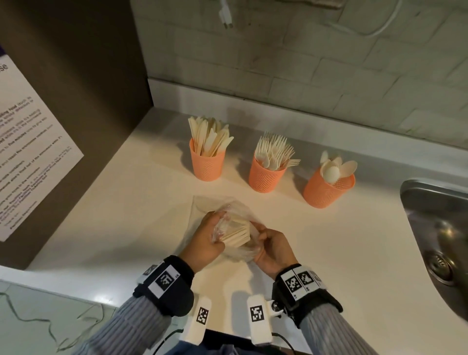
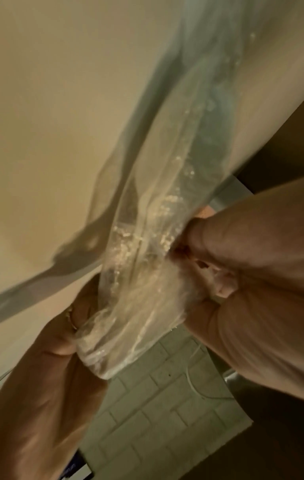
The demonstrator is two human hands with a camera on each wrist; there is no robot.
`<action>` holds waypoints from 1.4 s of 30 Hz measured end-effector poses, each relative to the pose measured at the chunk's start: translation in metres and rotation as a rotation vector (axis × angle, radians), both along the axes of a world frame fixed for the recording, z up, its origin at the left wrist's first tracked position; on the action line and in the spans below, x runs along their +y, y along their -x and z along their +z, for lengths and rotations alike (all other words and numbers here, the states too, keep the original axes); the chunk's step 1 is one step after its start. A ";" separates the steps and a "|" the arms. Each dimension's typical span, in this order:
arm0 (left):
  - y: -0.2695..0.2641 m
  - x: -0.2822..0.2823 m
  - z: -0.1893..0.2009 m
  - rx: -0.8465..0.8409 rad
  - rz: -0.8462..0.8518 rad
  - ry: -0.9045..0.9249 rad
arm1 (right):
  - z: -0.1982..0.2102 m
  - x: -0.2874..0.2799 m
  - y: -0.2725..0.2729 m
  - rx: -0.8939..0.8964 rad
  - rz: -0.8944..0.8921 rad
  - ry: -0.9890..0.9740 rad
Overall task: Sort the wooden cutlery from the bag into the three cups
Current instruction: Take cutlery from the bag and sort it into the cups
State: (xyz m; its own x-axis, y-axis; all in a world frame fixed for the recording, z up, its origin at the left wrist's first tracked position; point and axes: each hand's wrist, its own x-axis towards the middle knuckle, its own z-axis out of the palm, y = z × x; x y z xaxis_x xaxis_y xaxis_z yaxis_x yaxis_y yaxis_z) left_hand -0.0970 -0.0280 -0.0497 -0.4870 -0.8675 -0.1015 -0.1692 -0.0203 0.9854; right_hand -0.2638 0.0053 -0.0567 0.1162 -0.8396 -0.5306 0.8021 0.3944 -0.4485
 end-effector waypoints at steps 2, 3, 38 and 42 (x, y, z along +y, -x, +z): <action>0.001 0.002 0.000 0.025 -0.027 -0.006 | 0.001 -0.004 0.002 0.084 0.033 -0.005; 0.002 0.003 0.000 0.011 -0.039 0.010 | 0.000 -0.006 0.003 0.146 0.070 -0.019; -0.023 -0.010 -0.013 -0.476 -0.045 0.077 | 0.015 0.003 0.044 1.571 0.332 0.351; -0.021 -0.011 -0.011 -0.498 -0.074 0.117 | 0.024 -0.005 0.038 1.783 0.403 0.743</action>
State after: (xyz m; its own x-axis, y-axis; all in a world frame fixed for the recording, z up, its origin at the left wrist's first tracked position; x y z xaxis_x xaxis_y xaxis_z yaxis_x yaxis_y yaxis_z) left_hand -0.0764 -0.0385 -0.0605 -0.4648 -0.8521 -0.2406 -0.6150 0.1153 0.7801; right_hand -0.3019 0.0002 -0.0327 0.1485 -0.9785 0.1433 -0.7417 -0.2061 -0.6383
